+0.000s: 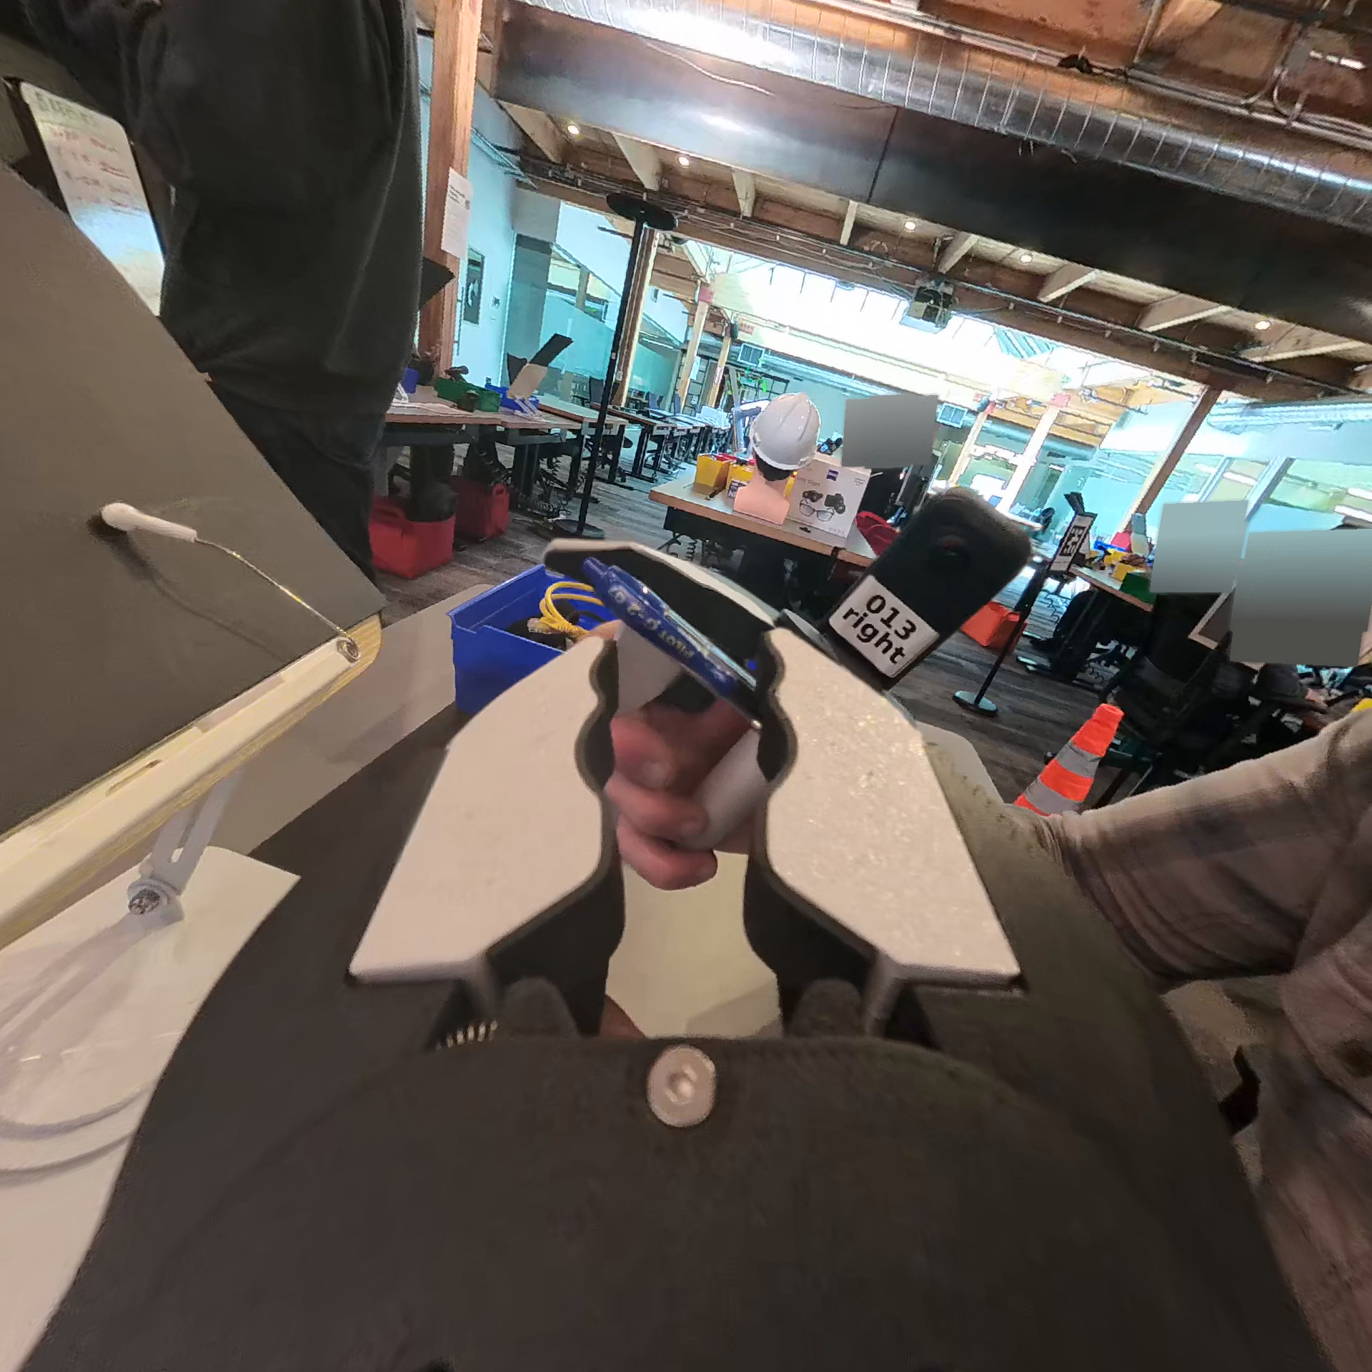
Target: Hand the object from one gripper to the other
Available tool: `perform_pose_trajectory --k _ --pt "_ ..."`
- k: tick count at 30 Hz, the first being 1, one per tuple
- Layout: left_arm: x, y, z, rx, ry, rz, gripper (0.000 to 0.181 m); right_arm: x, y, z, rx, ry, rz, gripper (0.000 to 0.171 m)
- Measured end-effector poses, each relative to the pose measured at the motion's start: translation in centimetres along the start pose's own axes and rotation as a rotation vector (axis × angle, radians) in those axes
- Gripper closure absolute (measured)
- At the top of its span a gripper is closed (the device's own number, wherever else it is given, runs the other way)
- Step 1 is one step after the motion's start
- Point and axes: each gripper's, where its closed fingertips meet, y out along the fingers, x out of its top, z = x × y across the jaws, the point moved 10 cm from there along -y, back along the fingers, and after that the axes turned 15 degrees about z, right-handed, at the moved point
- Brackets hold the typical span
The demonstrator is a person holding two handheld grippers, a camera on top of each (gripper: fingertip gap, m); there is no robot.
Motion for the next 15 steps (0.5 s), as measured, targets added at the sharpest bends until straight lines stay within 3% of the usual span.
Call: perform_pose_trajectory --k 15 --pt "-0.9 0.86 0.83 -0.075 -0.105 0.108 0.154 -0.88 0.75 0.73 -0.047 -0.14 0.125 0.018"
